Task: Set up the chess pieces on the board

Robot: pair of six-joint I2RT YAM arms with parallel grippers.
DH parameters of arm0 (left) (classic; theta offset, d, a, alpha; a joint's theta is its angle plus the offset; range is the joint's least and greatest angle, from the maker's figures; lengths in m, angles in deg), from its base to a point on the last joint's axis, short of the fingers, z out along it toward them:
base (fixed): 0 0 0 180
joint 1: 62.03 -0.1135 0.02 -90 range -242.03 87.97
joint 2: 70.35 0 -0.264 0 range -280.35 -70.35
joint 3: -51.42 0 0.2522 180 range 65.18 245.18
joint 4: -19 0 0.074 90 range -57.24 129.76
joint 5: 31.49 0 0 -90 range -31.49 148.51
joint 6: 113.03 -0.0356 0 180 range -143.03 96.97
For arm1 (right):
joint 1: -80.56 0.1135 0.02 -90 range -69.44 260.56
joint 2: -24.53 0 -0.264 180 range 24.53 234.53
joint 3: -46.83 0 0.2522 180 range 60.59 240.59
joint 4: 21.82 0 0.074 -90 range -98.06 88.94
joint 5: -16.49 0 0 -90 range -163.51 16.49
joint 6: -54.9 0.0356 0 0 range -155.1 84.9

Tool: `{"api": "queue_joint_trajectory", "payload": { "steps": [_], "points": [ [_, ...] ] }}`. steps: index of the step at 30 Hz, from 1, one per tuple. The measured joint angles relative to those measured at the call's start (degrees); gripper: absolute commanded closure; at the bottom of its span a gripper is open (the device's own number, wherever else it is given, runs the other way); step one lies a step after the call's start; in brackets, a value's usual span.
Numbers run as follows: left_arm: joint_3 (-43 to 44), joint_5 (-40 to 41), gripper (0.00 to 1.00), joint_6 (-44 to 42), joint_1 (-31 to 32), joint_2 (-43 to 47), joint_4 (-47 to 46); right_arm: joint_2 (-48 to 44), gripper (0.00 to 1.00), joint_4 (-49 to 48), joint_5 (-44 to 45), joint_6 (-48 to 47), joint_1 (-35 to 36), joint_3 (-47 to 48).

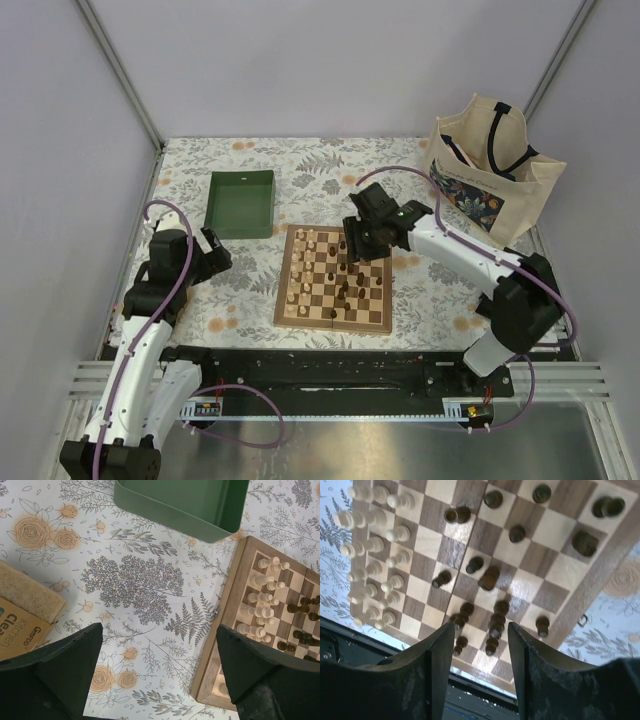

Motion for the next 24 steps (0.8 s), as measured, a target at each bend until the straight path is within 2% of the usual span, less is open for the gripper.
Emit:
{"api": "queue_joint_trajectory", "payload": {
  "steps": [10, 24],
  "points": [
    [0.0, 0.0, 0.01, 0.0, 0.0, 0.0, 0.0, -14.2, 0.48, 0.1, 2.4, 4.0, 0.2, -8.8],
    [0.0, -0.1, 0.01, 0.0, 0.0, -0.1, 0.0, -11.9, 0.49, 0.1, 2.3, 6.5, 4.1, -14.2]
  ]
}}
